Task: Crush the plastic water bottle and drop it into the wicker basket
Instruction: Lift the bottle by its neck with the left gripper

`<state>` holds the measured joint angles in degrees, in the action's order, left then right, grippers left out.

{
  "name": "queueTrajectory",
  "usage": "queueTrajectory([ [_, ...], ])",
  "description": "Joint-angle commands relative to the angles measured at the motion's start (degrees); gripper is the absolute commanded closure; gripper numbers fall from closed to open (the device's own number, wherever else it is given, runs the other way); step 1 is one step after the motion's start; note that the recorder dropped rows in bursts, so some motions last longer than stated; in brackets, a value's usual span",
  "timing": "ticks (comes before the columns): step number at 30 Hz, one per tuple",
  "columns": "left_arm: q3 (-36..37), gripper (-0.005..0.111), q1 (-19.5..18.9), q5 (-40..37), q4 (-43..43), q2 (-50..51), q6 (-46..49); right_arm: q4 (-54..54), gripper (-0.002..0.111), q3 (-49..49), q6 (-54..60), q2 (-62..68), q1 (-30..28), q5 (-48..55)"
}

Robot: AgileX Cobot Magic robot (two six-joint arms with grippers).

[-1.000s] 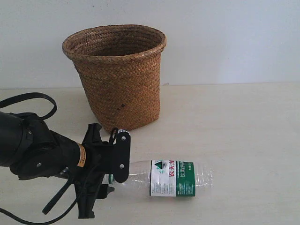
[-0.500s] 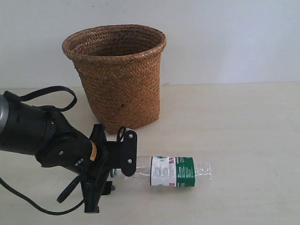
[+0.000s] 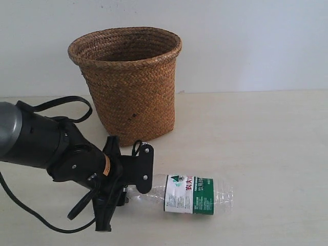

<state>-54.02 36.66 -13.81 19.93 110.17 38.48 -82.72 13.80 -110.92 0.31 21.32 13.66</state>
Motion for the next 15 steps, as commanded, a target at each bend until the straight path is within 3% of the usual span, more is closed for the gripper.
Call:
queueTrajectory([
  [1,-0.04,0.102,-0.13,-0.17,0.59,-0.06,0.16,-0.19,0.108,-0.1,0.29,-0.31,-0.21,0.14],
  [6,-0.04,0.103,-0.13,-3.02,0.47,-3.68,0.16,-0.19,0.108,-0.1,0.29,-0.31,-0.21,0.14],
  [15,-0.04,0.103,-0.13,-16.16,-0.67,-16.4,-1.0,-0.19,0.108,-0.1,0.29,-0.31,-0.21,0.14],
])
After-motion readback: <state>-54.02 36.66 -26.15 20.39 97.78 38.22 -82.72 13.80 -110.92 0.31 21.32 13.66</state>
